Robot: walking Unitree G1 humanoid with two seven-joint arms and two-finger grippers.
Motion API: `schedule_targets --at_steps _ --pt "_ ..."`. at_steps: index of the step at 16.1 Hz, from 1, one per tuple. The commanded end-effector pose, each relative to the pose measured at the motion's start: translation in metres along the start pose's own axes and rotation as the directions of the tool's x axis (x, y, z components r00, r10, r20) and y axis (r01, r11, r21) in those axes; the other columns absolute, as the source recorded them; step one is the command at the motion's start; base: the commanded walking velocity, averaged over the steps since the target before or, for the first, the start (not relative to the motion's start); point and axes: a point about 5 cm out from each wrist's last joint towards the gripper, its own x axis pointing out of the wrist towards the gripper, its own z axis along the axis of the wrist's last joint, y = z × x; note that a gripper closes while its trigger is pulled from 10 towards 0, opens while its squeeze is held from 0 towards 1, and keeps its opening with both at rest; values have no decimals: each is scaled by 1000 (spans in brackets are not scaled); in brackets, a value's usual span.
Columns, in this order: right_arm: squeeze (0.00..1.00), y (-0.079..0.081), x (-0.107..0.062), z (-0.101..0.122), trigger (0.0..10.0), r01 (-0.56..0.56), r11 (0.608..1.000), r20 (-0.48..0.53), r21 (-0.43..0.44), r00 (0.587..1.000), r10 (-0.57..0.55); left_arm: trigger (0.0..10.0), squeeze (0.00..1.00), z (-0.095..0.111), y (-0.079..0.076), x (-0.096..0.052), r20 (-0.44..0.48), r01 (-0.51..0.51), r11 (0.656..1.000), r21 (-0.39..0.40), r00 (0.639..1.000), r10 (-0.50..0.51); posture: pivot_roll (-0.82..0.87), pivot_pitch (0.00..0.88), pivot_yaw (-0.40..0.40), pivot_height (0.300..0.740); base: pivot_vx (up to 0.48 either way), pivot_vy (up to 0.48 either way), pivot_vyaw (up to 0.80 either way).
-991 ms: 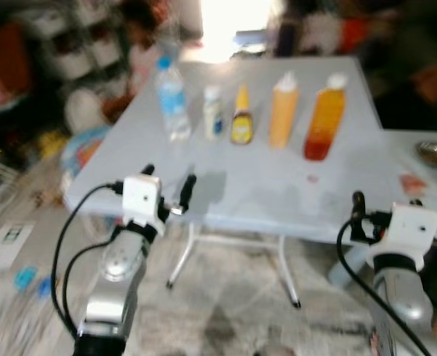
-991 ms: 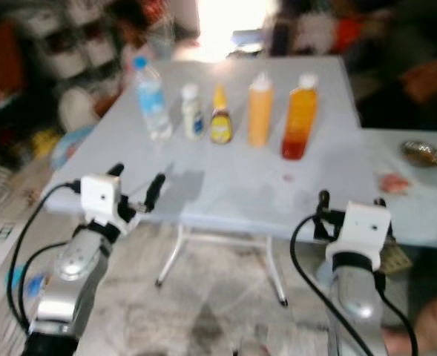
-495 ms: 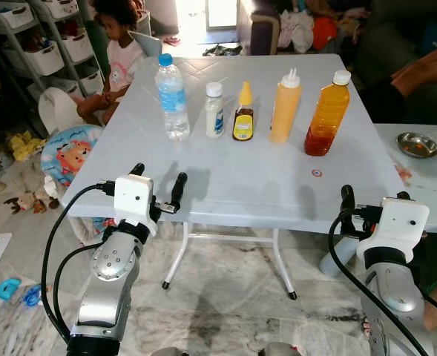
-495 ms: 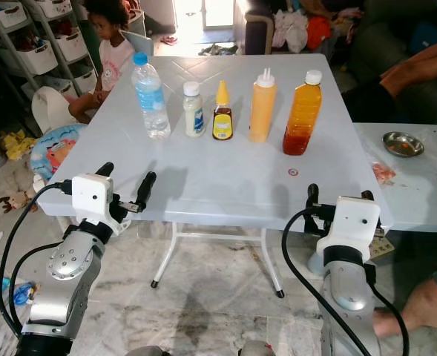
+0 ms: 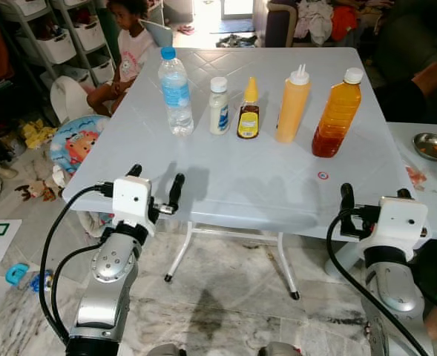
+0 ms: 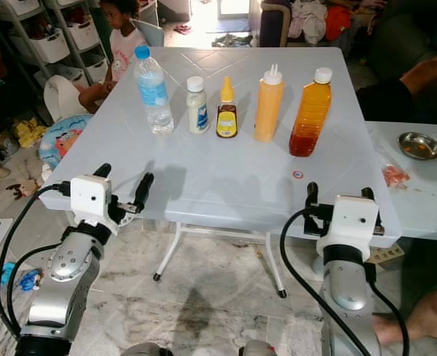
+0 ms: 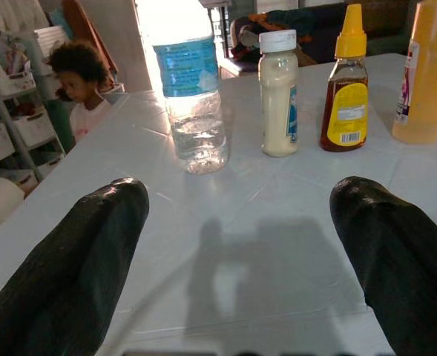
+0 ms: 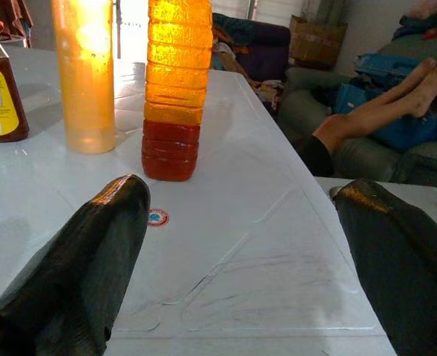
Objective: Restocking fridge
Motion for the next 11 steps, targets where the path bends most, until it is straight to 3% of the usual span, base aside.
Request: schedule_targets --at_steps 1,8,9,11 --pt "0 3 1 0 10000 -4 1000 3 -3 1000 4 10000 0 4 5 1 7 -10 1000 11 1000 10 -71 0 50 740 0 0 0" --pt "0 10 0 3 10000 -58 998 31 -30 998 59 10000 0 3 6 1 1 -19 1000 13 1000 19 -68 0 51 740 0 0 0" --pt "0 9 0 3 10000 -68 995 32 -73 997 71 10000 0 3 6 1 0 -18 1000 15 1000 18 -68 0 51 740 0 0 0" --pt "0 9 0 2 10000 -67 989 30 -130 997 72 10000 0 3 6 1 0 -18 1000 17 1000 18 -66 0 49 740 0 0 800"
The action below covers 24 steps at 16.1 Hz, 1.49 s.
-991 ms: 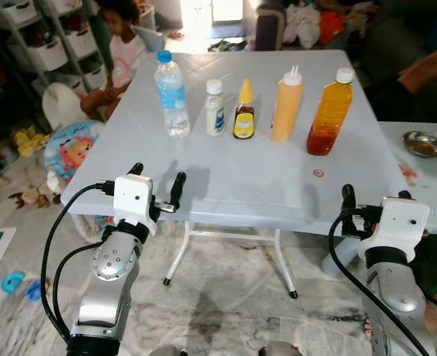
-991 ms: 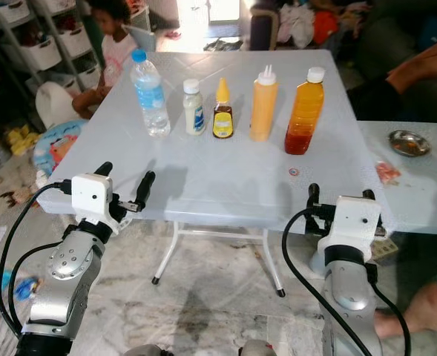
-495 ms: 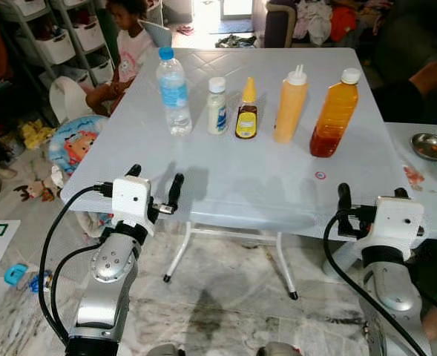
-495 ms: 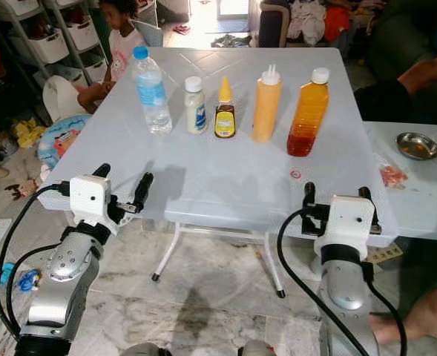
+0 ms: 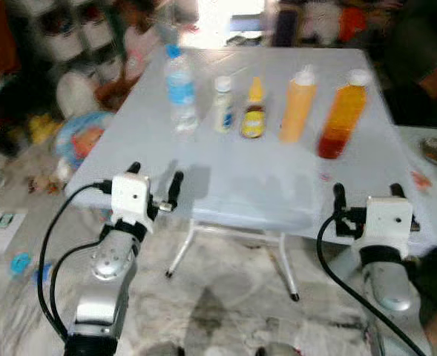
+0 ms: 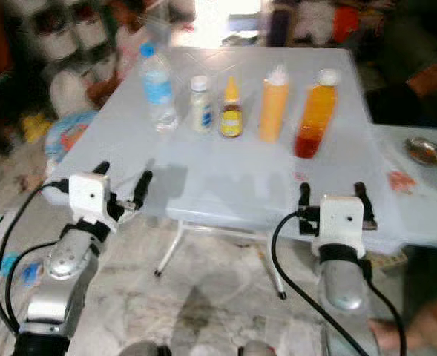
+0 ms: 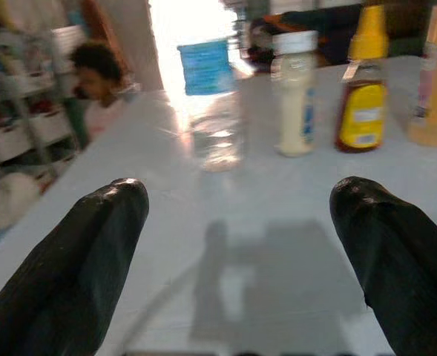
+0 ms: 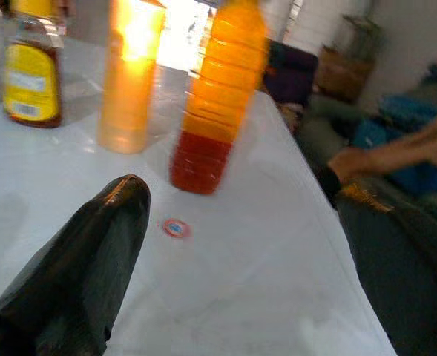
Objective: Restocking fridge
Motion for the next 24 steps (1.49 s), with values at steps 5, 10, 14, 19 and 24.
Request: schedule_targets --at_steps 5,10,14,19,24 --pt "0 3 2 -1 10000 5 999 3 39 1000 -5 10000 0 0 4 -2 -10 -17 1000 13 1000 17 -65 0 45 740 0 0 640" --pt "0 -1 5 -5 10000 60 998 -26 36 998 -59 10000 0 -1 4 -1 -10 -19 1000 15 1000 19 -62 0 42 740 0 0 0" --pt "0 0 5 -7 10000 78 996 -45 36 996 -76 10000 0 -1 6 -1 -11 -23 1000 16 1000 23 -62 0 46 740 0 0 0" --pt "0 0 5 -8 10000 75 997 -48 37 996 -73 10000 0 -1 6 -1 -12 -23 1000 16 1000 23 -62 0 46 740 0 0 0" --pt "0 0 5 -8 10000 75 997 -48 37 996 -73 10000 0 -1 6 -1 -12 -23 1000 16 1000 23 -62 0 46 740 0 0 0"
